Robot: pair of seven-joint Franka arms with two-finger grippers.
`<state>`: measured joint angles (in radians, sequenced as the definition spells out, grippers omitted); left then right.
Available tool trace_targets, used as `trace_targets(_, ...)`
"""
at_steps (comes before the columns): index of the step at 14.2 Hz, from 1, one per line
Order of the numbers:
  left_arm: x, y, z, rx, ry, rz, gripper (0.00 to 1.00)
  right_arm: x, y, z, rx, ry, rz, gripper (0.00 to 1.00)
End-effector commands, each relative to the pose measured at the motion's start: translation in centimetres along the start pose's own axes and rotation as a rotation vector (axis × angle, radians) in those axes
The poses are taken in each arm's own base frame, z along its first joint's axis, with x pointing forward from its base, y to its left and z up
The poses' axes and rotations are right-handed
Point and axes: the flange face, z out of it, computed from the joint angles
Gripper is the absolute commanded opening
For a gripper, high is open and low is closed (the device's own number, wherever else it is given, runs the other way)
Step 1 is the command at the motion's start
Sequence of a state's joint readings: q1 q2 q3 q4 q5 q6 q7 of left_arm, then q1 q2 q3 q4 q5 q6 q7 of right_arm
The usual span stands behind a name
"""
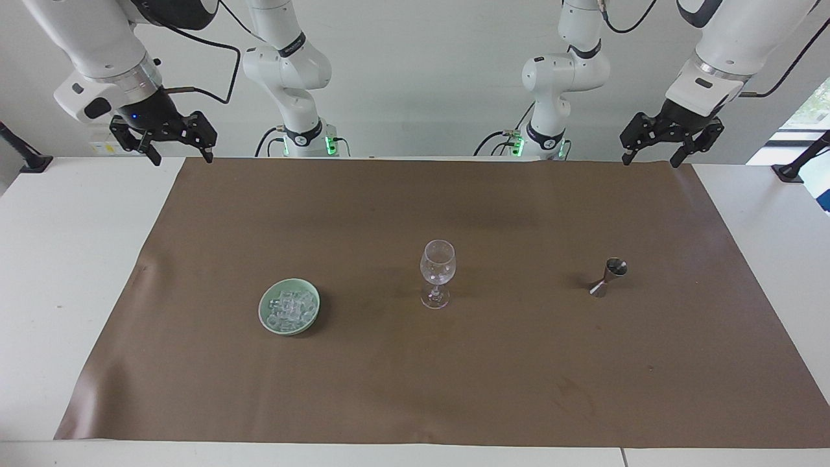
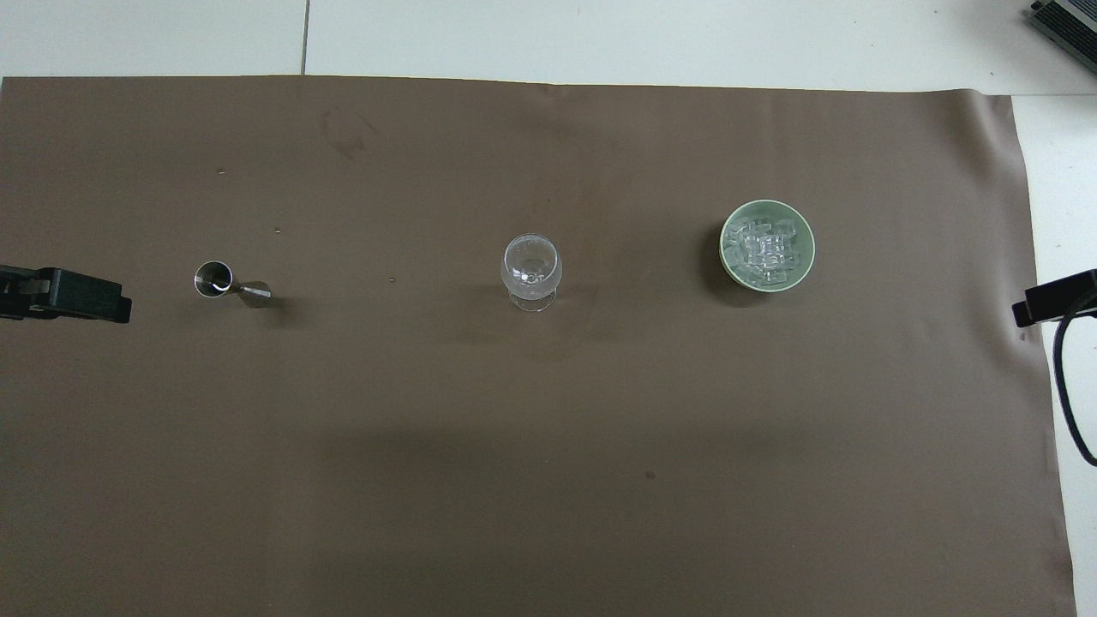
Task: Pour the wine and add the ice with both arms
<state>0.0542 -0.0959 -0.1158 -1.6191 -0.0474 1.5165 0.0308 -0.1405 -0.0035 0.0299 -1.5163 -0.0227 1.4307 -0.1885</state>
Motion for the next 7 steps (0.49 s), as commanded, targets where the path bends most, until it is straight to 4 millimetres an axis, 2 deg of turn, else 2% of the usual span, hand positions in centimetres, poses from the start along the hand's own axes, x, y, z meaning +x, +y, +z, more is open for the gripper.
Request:
trace_targets(1,-0.44,0.18,-0.67,-0.014,0.004,0.012,1.0,-0.39,-0.17,0.0,0.012,0.005,-0.004,1.0)
trace_targets(7,-0.41,0.1,-0.72,-0.014,0.004,-0.003,1.0,-0.39,-0.17,0.0,0.012,0.005,-0.004,1.0)
